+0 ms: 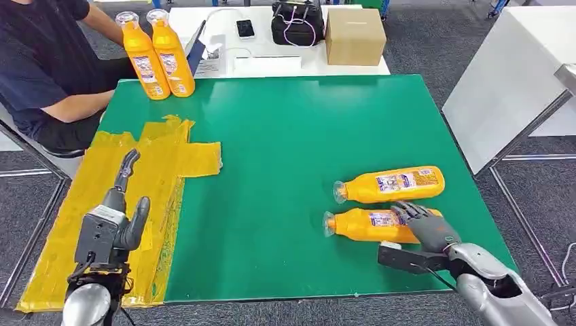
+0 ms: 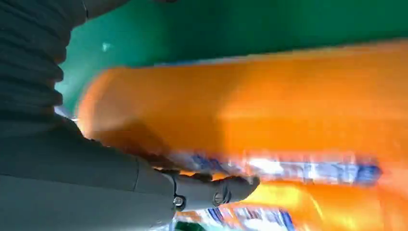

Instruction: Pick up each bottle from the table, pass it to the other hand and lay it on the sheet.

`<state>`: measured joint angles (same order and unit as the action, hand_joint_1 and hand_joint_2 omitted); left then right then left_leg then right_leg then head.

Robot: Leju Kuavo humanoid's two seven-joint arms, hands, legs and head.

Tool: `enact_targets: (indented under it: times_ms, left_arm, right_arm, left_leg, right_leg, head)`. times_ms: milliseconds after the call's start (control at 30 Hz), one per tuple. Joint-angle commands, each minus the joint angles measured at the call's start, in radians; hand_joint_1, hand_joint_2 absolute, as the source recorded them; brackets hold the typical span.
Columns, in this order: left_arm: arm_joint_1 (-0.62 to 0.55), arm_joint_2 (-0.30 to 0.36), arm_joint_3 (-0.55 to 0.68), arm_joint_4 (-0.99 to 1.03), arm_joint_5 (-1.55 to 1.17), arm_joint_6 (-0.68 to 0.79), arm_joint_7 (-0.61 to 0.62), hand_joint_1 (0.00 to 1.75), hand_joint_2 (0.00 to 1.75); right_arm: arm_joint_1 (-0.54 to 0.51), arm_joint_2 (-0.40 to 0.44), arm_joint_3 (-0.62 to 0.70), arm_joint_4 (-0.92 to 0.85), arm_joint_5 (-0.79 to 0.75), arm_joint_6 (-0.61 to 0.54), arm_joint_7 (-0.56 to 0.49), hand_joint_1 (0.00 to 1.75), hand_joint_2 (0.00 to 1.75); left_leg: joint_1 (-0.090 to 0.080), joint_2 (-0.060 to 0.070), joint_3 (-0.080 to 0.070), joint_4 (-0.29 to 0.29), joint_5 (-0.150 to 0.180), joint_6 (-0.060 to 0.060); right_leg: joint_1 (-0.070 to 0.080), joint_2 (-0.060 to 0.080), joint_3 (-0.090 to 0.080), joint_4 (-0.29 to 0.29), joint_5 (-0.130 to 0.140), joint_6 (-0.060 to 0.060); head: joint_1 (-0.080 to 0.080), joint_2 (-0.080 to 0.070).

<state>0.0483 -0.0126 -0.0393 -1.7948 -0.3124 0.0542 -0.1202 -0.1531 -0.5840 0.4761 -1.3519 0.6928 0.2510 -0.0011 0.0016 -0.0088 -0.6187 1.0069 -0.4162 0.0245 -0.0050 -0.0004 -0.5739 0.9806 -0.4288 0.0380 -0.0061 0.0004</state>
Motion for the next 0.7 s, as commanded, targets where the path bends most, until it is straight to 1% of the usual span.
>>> enact_targets:
  times_ms: [33,67,167,200,233,267,300,333,367,400,467,533,567,600,633,667,700]
  left_arm:
    - [-0.033,0.017,-0.029,0.062,0.006,0.002,0.005,0.0,0.0]
    - [-0.033,0.017,-0.029,0.062,0.006,0.002,0.005,0.0,0.0]
    - [-0.033,0.017,-0.029,0.062,0.006,0.002,0.005,0.0,0.0]
    - [-0.042,0.015,-0.033,0.057,0.014,-0.005,0.015,0.0,0.0]
    - [-0.055,0.014,-0.043,0.051,0.011,-0.009,0.033,0.0,0.0]
    - [-0.07,0.012,-0.05,0.05,0.014,-0.01,0.04,0.0,0.0]
    - [-0.071,0.014,-0.055,0.054,0.014,-0.01,0.045,0.0,0.0]
    - [-0.086,0.012,-0.062,0.062,0.019,-0.009,0.039,0.0,0.0]
    - [-0.092,0.014,-0.07,0.066,0.018,-0.01,0.051,0.0,0.0]
    - [-0.095,0.017,-0.077,0.076,0.026,-0.008,0.043,0.0,0.0]
    - [-0.11,0.019,-0.086,0.081,0.032,-0.001,0.044,0.0,0.0]
    - [-0.1,0.025,-0.086,0.088,0.036,0.005,0.041,0.0,0.0]
    - [-0.104,0.025,-0.088,0.085,0.038,0.006,0.04,0.0,0.0]
    - [-0.095,0.027,-0.087,0.085,0.039,0.007,0.04,0.0,0.0]
    - [-0.09,0.027,-0.088,0.081,0.04,0.008,0.041,0.0,0.0]
    - [-0.094,0.024,-0.089,0.077,0.043,0.008,0.04,0.0,0.0]
    - [-0.089,0.024,-0.09,0.069,0.043,0.009,0.05,0.0,0.0]
  right_arm:
    - [-0.002,0.031,0.031,0.11,0.002,0.001,0.001,0.0,1.75]
    - [-0.002,0.031,0.031,0.11,0.002,0.001,0.001,0.0,1.75]
    - [-0.002,0.031,0.031,0.11,0.002,0.001,0.001,0.0,1.75]
    - [-0.003,0.043,0.043,0.118,0.046,0.006,0.027,0.0,1.75]
    - [-0.002,0.059,0.058,0.142,0.082,0.009,0.043,0.0,1.75]
    - [-0.007,0.075,0.075,0.171,0.128,-0.006,0.048,0.0,1.75]
    - [-0.002,0.076,0.093,0.202,0.169,-0.013,0.058,0.0,1.75]
    - [-0.005,0.078,0.119,0.24,0.203,-0.015,0.041,0.94,1.75]
    - [-0.002,0.079,0.125,0.266,0.204,-0.01,0.032,1.75,1.75]
    - [0.0,0.067,0.141,0.294,0.203,0.003,0.002,1.75,1.75]
    - [0.004,0.063,0.149,0.308,0.194,-0.001,-0.02,1.75,1.75]
    - [0.005,0.061,0.14,0.306,0.177,-0.002,-0.019,1.75,1.75]
    - [0.0,0.066,0.138,0.296,0.172,0.001,-0.017,1.75,1.75]
    - [0.001,0.065,0.129,0.29,0.159,0.007,-0.008,1.75,1.75]
    - [-0.001,0.068,0.12,0.278,0.146,0.013,0.0,1.75,1.75]
    - [-0.007,0.072,0.117,0.268,0.141,0.016,0.002,1.75,1.75]
    - [-0.007,0.074,0.107,0.257,0.128,0.022,0.014,1.75,1.75]
  left_leg:
    - [0.001,0.0,0.005,-0.002,-0.001,-0.001]
    - [0.001,0.0,0.004,-0.001,0.0,-0.001]
    - [0.001,-0.001,0.006,-0.002,-0.001,-0.001]
    - [0.001,-0.001,0.005,-0.001,0.0,-0.001]
    - [0.001,-0.001,0.006,-0.002,-0.001,-0.001]
    - [0.001,-0.001,0.005,-0.001,0.0,-0.001]
    - [0.002,-0.001,0.006,-0.002,0.0,-0.001]
    - [0.002,-0.001,0.007,-0.002,0.0,-0.001]
    - [0.003,-0.003,0.009,-0.003,0.0,-0.002]
    - [0.003,-0.002,0.007,-0.002,0.0,-0.001]
    - [0.003,-0.002,0.01,-0.003,0.0,-0.001]
    - [0.004,0.002,0.015,-0.003,-0.001,-0.003]
    - [0.005,0.006,0.021,-0.002,-0.005,-0.005]
    - [0.004,0.003,0.023,-0.003,-0.004,-0.004]
    - [0.005,0.006,0.025,-0.002,-0.008,-0.003]
    - [0.005,0.003,0.026,-0.003,-0.01,-0.002]
    - [0.005,0.005,0.032,-0.003,-0.011,-0.002]
  right_leg:
    - [0.001,-0.001,0.007,-0.003,-0.001,-0.001]
    - [0.001,-0.001,0.004,-0.002,0.0,-0.001]
    - [0.002,-0.002,0.008,-0.003,-0.001,-0.001]
    - [0.001,-0.001,0.006,-0.003,0.0,-0.001]
    - [0.001,-0.001,0.007,-0.003,-0.001,-0.001]
    - [0.002,-0.001,0.006,-0.003,0.0,-0.001]
    - [0.002,-0.002,0.007,-0.003,0.0,-0.001]
    - [0.003,-0.002,0.009,-0.004,0.0,-0.001]
    - [0.003,-0.004,0.011,-0.006,0.0,-0.001]
    - [0.003,-0.003,0.009,-0.005,0.0,-0.001]
    - [0.003,-0.002,0.012,-0.006,0.0,-0.001]
    - [0.004,0.0,0.015,-0.007,0.002,-0.001]
    - [0.006,0.006,0.018,-0.008,0.001,-0.002]
    - [0.004,0.003,0.018,-0.008,0.001,-0.002]
    - [0.005,0.005,0.014,-0.009,-0.001,-0.004]
    - [0.005,0.002,0.015,-0.01,-0.004,-0.005]
    - [0.005,0.004,0.02,-0.01,-0.007,-0.002]
  head:
    - [0.0,0.0]
    - [0.0,0.0]
    - [0.0,0.0]
    - [0.0,0.0]
    - [0.0,0.0]
    - [0.0,0.0]
    - [0.0,0.0]
    - [0.0,0.0]
    - [0.0,0.0]
    - [0.0,0.0]
    - [0.0,0.0]
    - [0.0,0.0]
    - [0.001,0.0]
    - [0.0,0.0]
    - [-0.001,0.0]
    - [0.001,0.0]
    - [-0.001,0.0]
